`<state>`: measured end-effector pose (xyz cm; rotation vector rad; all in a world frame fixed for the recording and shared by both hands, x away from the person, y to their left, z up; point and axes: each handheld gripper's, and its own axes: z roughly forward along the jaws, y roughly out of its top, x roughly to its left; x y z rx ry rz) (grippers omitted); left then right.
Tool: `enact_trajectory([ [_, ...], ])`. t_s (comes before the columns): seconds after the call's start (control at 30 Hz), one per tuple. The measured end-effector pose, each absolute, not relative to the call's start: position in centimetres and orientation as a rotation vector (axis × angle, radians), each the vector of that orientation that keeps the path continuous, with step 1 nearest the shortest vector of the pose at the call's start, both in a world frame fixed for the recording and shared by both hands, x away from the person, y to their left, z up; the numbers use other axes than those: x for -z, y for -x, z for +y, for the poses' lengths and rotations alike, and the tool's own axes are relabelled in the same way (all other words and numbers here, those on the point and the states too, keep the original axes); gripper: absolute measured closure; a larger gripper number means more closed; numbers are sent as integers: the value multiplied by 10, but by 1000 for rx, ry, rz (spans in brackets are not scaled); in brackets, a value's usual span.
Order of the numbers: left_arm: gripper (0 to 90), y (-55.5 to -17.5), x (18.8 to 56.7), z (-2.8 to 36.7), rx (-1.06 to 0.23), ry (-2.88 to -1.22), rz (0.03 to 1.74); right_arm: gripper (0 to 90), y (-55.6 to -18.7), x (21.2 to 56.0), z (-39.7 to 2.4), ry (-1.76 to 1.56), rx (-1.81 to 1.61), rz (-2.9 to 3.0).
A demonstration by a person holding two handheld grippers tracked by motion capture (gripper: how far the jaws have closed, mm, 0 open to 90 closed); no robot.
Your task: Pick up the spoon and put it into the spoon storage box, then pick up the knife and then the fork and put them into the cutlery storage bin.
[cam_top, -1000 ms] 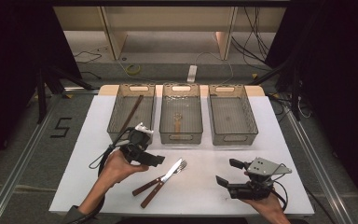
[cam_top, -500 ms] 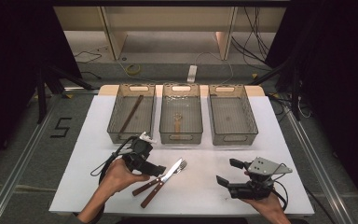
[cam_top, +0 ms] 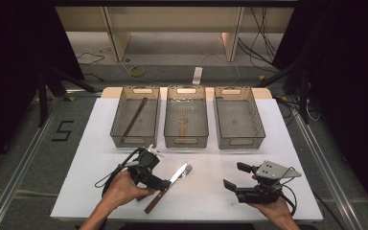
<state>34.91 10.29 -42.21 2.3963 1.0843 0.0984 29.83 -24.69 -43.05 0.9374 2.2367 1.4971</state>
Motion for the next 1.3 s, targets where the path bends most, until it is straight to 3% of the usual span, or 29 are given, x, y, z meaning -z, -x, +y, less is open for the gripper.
enact_trajectory([
  [0.63, 168, -331, 434, 100, -82, -2482, 1066, 219, -298, 430, -246, -939, -1495, 2235],
  [1.3, 405, -315, 449, 96, -49, -2622, 1045, 221, -297, 429, -244, -923, -1487, 2237],
])
